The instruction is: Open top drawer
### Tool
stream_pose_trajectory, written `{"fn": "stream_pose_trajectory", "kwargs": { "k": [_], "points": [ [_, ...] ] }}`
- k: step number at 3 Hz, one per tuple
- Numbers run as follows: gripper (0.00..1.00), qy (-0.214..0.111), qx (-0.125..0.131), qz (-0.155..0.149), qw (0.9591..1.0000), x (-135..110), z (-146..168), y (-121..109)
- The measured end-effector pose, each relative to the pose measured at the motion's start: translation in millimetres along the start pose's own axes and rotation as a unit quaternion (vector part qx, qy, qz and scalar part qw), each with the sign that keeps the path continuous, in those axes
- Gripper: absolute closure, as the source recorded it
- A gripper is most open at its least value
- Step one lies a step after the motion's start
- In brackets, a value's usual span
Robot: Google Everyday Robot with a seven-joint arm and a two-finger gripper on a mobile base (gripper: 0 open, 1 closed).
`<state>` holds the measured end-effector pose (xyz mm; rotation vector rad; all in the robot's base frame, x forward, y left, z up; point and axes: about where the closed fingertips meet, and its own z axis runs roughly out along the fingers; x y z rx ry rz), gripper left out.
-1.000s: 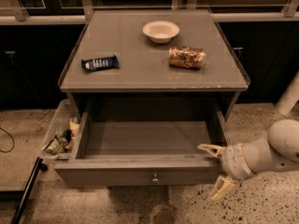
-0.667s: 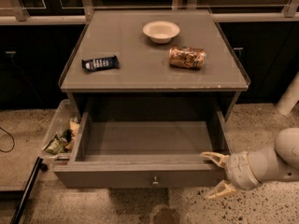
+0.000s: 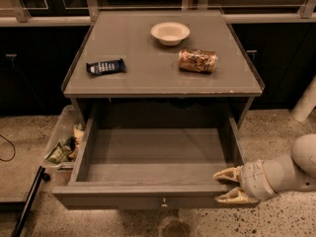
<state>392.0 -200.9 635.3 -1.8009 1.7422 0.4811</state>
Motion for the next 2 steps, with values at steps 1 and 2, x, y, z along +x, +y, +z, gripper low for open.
{"fn": "stream_pose_trajectory", "kwargs": {
  "k": [1,2],
  "points": [
    [0.38,0.000,0.000,0.000,1.0000,0.0,0.0,0.0],
    [0.15,0.000,0.000,0.000,1.0000,0.0,0.0,0.0]
  ]
}}
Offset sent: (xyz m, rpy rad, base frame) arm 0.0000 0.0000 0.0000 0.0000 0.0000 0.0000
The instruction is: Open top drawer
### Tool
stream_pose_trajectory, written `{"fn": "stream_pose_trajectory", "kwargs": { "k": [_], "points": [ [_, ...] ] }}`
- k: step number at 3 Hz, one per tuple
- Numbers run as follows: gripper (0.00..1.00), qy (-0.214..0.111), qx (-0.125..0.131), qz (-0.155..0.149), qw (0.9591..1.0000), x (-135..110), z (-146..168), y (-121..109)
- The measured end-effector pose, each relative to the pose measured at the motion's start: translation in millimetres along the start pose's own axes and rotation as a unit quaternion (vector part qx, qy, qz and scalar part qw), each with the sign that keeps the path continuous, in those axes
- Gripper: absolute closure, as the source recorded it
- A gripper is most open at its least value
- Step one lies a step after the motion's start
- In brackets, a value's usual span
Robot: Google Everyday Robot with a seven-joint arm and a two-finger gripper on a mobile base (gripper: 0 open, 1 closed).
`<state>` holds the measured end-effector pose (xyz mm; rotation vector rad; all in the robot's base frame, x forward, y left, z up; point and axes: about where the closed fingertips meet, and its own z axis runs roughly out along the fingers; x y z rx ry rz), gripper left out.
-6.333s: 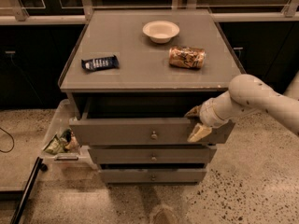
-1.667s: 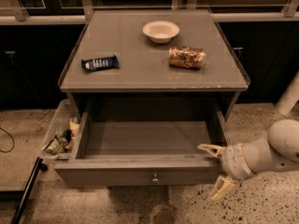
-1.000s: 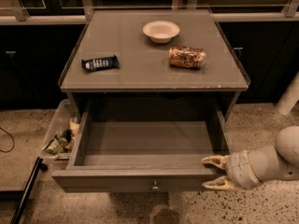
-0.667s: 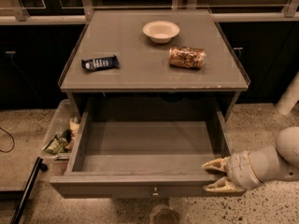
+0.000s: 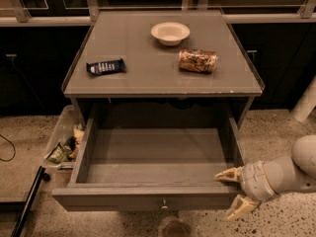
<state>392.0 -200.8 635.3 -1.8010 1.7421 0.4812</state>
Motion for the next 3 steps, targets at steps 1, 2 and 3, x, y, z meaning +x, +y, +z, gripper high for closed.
{"fn": "stream_pose_trajectory", "kwargs": {
  "k": [1,2,3],
  "points": [
    [0.00,0.000,0.000,0.000,1.0000,-0.2,0.0,-0.2],
    [0.00,0.001,-0.002,-0.004,1.0000,-4.5,1.1,-5.4],
    [0.00,0.012,-0.002,-0.024,0.9996,-26.7,-12.6,-27.1]
  ]
}}
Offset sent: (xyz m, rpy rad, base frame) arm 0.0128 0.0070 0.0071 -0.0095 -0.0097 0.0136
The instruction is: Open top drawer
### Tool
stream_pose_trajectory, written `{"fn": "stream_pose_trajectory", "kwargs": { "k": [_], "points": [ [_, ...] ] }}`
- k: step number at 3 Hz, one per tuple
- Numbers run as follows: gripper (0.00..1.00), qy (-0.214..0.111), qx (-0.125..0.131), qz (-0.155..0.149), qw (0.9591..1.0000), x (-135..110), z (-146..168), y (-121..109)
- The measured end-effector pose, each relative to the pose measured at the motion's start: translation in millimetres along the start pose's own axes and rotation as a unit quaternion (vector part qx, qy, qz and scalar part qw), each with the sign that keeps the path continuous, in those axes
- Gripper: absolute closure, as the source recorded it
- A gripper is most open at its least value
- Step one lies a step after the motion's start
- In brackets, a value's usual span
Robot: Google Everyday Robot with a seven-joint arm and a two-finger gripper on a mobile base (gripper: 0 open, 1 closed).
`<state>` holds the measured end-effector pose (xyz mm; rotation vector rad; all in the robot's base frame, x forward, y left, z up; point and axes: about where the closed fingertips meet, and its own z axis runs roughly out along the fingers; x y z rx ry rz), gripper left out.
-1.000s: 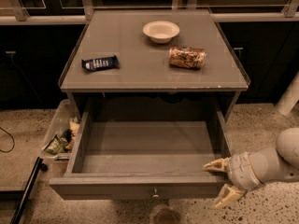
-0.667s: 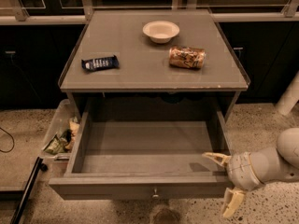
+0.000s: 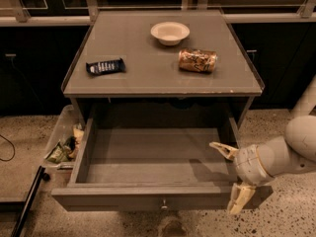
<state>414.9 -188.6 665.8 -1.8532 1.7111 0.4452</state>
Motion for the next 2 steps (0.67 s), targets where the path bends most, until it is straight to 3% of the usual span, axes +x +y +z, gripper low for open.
{"fn": "stream_pose_trajectory", "kwargs": {
  "k": [2],
  "points": [
    [0.00,0.035,0.033,-0.055,0.9973,-63.5,-79.2,-60.5]
  ]
}}
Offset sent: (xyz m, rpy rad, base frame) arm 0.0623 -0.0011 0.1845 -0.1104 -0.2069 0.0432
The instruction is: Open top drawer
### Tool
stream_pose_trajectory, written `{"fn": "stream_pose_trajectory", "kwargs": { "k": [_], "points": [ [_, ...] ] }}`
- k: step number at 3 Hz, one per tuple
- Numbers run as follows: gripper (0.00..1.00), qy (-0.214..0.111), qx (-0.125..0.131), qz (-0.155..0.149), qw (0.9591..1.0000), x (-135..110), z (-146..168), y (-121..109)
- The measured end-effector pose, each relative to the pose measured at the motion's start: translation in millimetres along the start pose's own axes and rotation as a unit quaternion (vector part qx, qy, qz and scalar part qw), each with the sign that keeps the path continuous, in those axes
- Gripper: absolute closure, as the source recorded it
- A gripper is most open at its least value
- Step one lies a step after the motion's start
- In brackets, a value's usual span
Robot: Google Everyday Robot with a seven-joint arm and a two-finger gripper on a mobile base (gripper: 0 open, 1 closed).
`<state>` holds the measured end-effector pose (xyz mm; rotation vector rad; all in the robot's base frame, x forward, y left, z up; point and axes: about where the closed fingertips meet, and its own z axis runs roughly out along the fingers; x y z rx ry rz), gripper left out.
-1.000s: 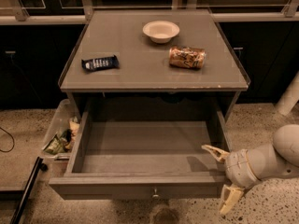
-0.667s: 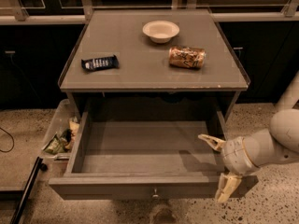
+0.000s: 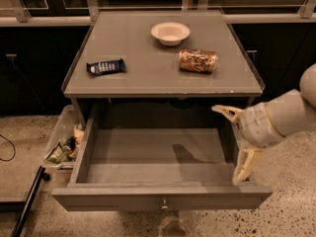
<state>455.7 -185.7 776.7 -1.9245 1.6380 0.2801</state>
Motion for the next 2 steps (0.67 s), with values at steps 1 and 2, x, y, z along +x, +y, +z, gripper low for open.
{"fn": "stream_pose_trajectory", "kwargs": {
  "k": [1,2],
  "points": [
    [0.00,0.011,0.027,-0.013,0.9995,-14.5,-36.2,-24.0],
    [0.00,0.011,0.029,-0.015,0.9994,-15.5,-38.1,-26.3]
  ]
}}
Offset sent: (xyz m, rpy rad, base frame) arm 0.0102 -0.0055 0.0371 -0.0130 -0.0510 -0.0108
